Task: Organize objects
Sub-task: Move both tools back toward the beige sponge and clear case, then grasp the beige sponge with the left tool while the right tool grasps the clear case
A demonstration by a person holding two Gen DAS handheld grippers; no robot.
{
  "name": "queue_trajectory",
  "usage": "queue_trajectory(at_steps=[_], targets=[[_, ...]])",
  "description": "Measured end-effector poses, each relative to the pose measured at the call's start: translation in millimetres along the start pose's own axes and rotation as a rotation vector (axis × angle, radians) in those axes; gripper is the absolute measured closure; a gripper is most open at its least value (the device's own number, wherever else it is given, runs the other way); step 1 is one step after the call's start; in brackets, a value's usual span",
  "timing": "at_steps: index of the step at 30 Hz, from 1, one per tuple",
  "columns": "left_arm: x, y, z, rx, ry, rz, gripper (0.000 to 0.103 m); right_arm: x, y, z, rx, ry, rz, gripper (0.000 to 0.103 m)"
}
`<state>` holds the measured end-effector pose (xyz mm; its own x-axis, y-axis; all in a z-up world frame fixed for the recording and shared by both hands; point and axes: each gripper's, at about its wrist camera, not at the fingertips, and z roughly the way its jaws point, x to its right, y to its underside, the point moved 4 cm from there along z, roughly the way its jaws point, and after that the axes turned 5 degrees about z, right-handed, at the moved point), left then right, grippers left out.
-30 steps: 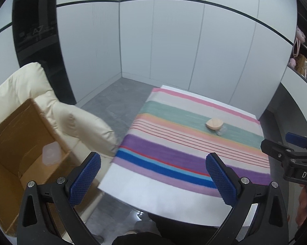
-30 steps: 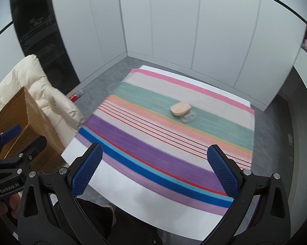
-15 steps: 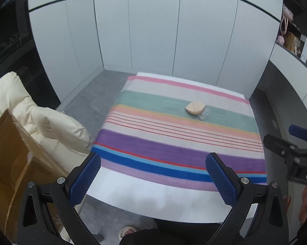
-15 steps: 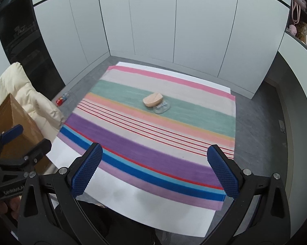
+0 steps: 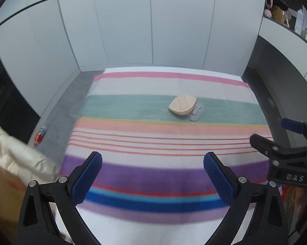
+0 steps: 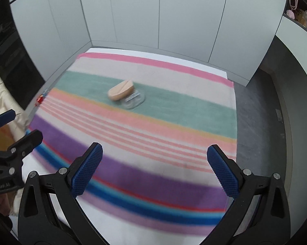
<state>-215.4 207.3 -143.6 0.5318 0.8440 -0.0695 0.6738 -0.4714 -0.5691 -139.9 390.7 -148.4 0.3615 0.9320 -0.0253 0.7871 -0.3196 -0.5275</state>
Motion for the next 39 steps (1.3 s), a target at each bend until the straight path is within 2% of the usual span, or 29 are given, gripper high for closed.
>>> queue_trajectory(at_steps=[9,11,14,17,20,24,26,28,29,33,35,37,39], targets=[[9,-20,85,-0.026,0.063,-0.005,0.010,13,-26,78,0.027,0.040,-0.009,0.000],[9,-25,99,-0.015,0.048,0.004,0.010,16,-28,90,0.034,0.041,-0.004,0.000],[13,-33,122,-0.022,0.087,-0.011,0.010,23,-32,107,0.044,0.066,-0.005,0.000],[20,-43,136,-0.009,0.120,-0.009,0.010,29,-32,124,0.013,0.127,-0.018,0.000],[25,-54,149,-0.006,0.140,-0.030,0.016,32,-33,132,0.021,0.142,-0.031,0.000],[32,-64,168,-0.018,0.182,-0.046,0.017,37,-35,141,0.009,0.137,-0.020,0.000],[36,-66,176,-0.032,0.211,-0.054,0.024,37,-35,143,0.009,0.137,-0.009,0.000],[37,-67,179,-0.029,0.244,-0.071,0.040,35,-36,146,0.008,0.128,-0.007,0.000],[37,-68,178,-0.025,0.262,-0.075,0.044,33,-36,146,0.011,0.125,-0.007,0.000],[27,-68,162,0.036,0.216,-0.059,0.049,23,-38,147,0.016,0.090,-0.009,0.000],[10,-66,150,0.058,0.163,-0.071,0.049,16,-39,145,0.023,0.063,-0.007,0.000],[-8,-62,144,0.053,0.101,-0.078,0.049,6,-41,146,0.027,0.031,-0.006,0.000],[-24,-53,144,0.009,0.031,-0.059,0.049,-7,-44,149,0.033,0.015,-0.024,0.000]])
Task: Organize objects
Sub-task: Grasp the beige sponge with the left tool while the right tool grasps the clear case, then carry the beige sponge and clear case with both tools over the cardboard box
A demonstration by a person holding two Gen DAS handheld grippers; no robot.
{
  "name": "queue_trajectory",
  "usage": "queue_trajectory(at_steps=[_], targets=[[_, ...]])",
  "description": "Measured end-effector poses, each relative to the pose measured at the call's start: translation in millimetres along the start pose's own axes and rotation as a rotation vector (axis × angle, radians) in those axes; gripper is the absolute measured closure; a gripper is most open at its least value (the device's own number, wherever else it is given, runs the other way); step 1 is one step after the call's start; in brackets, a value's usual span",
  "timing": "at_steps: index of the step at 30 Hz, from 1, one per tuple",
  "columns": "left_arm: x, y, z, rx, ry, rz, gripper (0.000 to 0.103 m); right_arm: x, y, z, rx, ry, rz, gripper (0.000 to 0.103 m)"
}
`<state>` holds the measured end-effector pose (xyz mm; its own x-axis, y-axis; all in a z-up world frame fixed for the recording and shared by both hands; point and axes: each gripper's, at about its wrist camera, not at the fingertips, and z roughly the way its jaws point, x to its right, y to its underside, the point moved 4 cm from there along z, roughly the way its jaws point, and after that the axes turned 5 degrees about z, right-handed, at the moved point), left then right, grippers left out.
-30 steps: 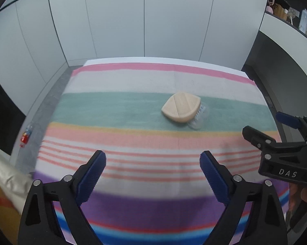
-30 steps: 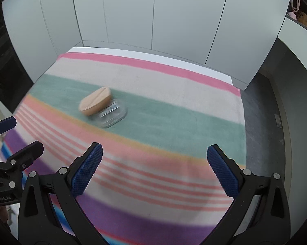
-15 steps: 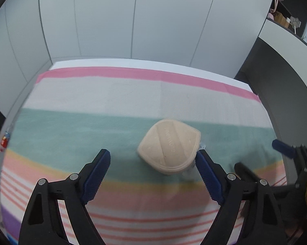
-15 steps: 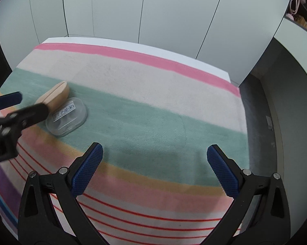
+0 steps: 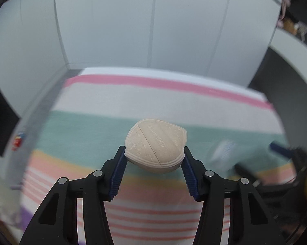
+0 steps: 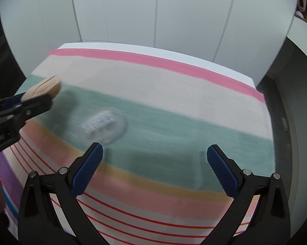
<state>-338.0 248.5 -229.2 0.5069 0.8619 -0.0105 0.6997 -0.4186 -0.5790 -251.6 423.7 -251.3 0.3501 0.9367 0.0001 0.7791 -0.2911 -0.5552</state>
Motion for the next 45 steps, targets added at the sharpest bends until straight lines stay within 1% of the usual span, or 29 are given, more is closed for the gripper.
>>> queue_trajectory(at_steps=[2,3,4,5,6,7,8,9,11,12,13,14,15,16,17,18,21,26,32,36,38,40,45], targets=[[-13,11,1,-0.042,-0.035,0.019,0.049,-13,-4,3,0.005,-0.023,-0.011,0.000],[-16,16,2,-0.053,-0.046,0.027,0.047,-20,-6,5,0.005,-0.037,-0.016,0.000],[-20,22,2,-0.059,-0.056,0.033,0.041,-26,-7,8,0.002,-0.043,-0.025,0.000],[-25,30,2,-0.060,-0.059,0.032,0.038,-33,-8,12,-0.001,-0.041,-0.041,0.000],[-28,36,3,-0.063,-0.064,0.028,0.032,-38,-8,15,-0.002,-0.034,-0.052,0.000],[-23,38,10,-0.069,-0.068,0.022,0.025,-42,-8,21,-0.012,-0.025,-0.063,0.000],[-25,41,13,-0.076,-0.064,0.010,0.020,-44,-9,25,-0.015,-0.033,-0.058,0.000],[-26,43,15,-0.078,-0.061,0.001,0.013,-45,-10,26,-0.006,-0.046,-0.047,0.000],[-29,44,16,-0.062,-0.047,-0.015,0.012,-48,-13,30,0.003,-0.065,-0.040,0.006],[-29,43,17,-0.057,-0.048,-0.013,0.013,-49,-15,30,0.013,-0.074,-0.038,0.012],[-27,41,18,-0.055,-0.045,-0.007,0.015,-49,-17,30,0.021,-0.076,-0.041,0.021],[-25,39,19,-0.049,-0.043,-0.002,0.017,-51,-19,29,0.027,-0.080,-0.043,0.025],[-24,36,19,-0.045,-0.045,0.001,0.022,-52,-20,28,0.031,-0.085,-0.048,0.036],[-23,35,18,-0.041,-0.044,-0.001,0.027,-55,-20,27,0.032,-0.090,-0.061,0.044],[-22,33,18,-0.038,-0.044,-0.003,0.032,-57,-20,26,0.031,-0.092,-0.071,0.044],[-23,33,16,-0.038,-0.042,-0.004,0.041,-58,-20,26,0.023,-0.096,-0.078,0.044],[-24,32,12,-0.051,-0.011,-0.019,0.045,-60,-18,21,0.020,-0.089,-0.082,0.044],[-16,30,-8,-0.035,-0.006,-0.025,0.045,-51,-21,7,0.015,-0.090,-0.047,0.044],[-10,28,-44,-0.005,-0.001,-0.061,0.045,-36,-19,-31,0.015,-0.083,0.002,0.044],[-1,31,-76,0.002,-0.003,-0.078,0.045,-34,-8,-58,0.004,-0.084,0.027,0.044],[6,32,-93,-0.003,-0.010,-0.070,0.045,-33,-2,-71,-0.004,-0.085,0.041,0.044],[10,34,-108,0.003,-0.001,-0.066,0.045,-26,6,-92,-0.020,-0.083,0.050,0.044],[19,46,-151,-0.009,0.010,-0.076,0.045,-28,21,-140,-0.034,-0.084,0.015,0.044]])
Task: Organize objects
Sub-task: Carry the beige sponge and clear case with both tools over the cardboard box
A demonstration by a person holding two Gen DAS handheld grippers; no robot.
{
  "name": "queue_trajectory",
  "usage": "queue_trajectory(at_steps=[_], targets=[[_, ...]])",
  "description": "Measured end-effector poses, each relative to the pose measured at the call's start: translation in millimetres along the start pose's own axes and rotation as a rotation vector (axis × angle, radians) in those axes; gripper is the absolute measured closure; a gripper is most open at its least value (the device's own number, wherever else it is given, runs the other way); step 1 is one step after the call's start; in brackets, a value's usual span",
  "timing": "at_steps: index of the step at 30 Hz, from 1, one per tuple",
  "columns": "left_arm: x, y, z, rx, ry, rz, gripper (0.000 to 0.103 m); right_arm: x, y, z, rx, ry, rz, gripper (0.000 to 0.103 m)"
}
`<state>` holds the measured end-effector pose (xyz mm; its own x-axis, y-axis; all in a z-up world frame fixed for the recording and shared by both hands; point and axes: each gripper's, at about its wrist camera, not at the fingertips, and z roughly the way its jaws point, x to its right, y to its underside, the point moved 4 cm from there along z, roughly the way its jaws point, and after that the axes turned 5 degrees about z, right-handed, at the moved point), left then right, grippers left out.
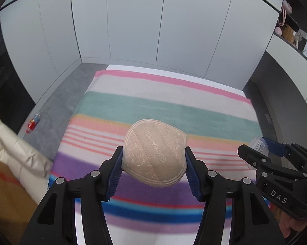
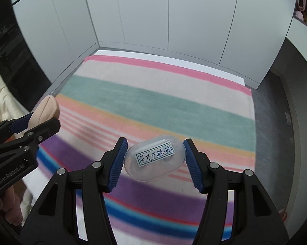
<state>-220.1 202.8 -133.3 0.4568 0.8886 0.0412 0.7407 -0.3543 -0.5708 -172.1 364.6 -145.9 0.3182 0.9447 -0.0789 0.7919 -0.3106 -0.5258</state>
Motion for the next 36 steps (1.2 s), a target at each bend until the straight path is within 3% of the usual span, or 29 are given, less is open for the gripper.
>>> queue_trajectory(at_steps=[5,17,21,27,29,33,36], targets=[[15,12,-48,0.016,-0.004,0.033,0.045,-3,13,-48,0.011,0.002,-0.002,0.044],[24,45,-136,0.062,0.025,-0.048,0.045,-13,57,-141,0.017,-0.023,0.006,0.044],[26,53,-162,0.101,-0.017,-0.023,0.045,-13,73,-161,0.031,-0.009,-0.005,0.044],[14,59,-175,0.136,-0.022,-0.033,0.045,-6,88,-167,0.008,-0.035,0.026,0.044],[9,60,-172,0.136,-0.022,-0.034,0.045,-6,84,-176,0.011,-0.093,0.041,0.044],[-2,61,-169,0.147,-0.029,-0.063,0.045,-12,77,-181,0.055,-0.057,-0.041,0.044],[-9,62,-168,0.156,-0.028,-0.086,0.045,-9,74,-174,0.037,-0.088,-0.022,0.044]])
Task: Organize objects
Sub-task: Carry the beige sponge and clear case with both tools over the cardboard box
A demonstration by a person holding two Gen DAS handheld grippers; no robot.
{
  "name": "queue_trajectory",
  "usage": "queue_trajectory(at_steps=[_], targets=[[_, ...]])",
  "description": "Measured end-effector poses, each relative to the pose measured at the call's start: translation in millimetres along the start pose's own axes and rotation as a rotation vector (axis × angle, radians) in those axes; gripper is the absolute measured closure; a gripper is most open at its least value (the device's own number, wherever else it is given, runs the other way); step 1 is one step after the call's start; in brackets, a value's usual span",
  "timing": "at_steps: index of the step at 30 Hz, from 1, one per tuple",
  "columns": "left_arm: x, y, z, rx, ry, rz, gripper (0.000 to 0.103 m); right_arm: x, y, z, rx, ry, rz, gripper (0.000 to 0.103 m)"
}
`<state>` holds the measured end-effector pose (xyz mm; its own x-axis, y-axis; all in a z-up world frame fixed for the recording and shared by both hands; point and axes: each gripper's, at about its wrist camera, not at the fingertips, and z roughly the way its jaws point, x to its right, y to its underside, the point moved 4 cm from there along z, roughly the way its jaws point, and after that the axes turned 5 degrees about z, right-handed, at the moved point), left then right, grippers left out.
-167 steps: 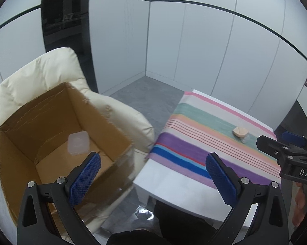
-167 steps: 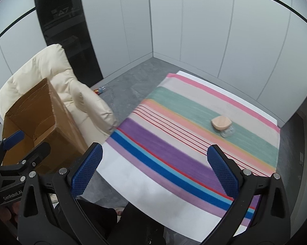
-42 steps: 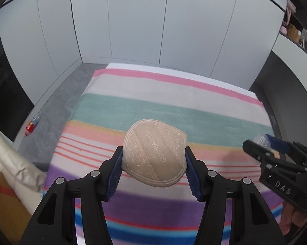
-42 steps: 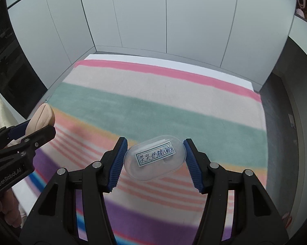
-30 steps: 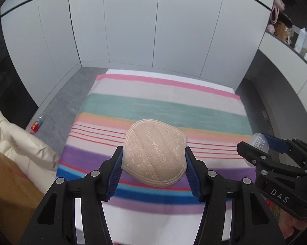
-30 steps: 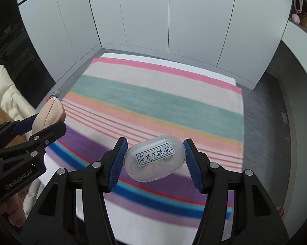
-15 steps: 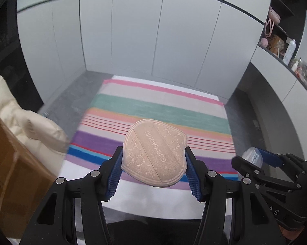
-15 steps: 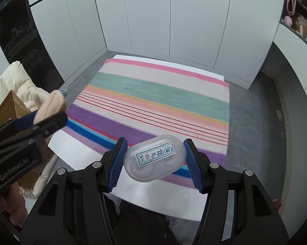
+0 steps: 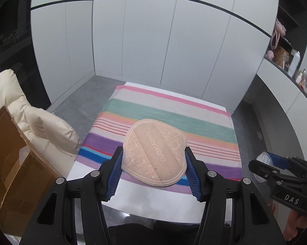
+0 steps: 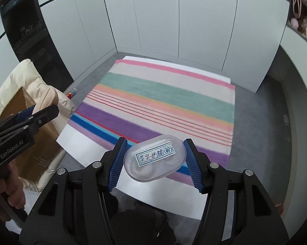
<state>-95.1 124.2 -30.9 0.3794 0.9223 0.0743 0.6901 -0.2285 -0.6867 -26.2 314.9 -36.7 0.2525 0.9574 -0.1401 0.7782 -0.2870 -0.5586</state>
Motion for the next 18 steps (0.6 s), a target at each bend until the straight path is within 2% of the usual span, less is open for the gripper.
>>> queue_trajectory(at_steps=[10,18], targets=[[-19,3,3,0.013,0.009,-0.032,0.045,-9,-9,13,-0.017,-0.016,-0.007,0.044],[-47,5,-3,0.021,0.009,-0.067,0.045,-41,-14,21,-0.013,-0.030,-0.068,0.044]])
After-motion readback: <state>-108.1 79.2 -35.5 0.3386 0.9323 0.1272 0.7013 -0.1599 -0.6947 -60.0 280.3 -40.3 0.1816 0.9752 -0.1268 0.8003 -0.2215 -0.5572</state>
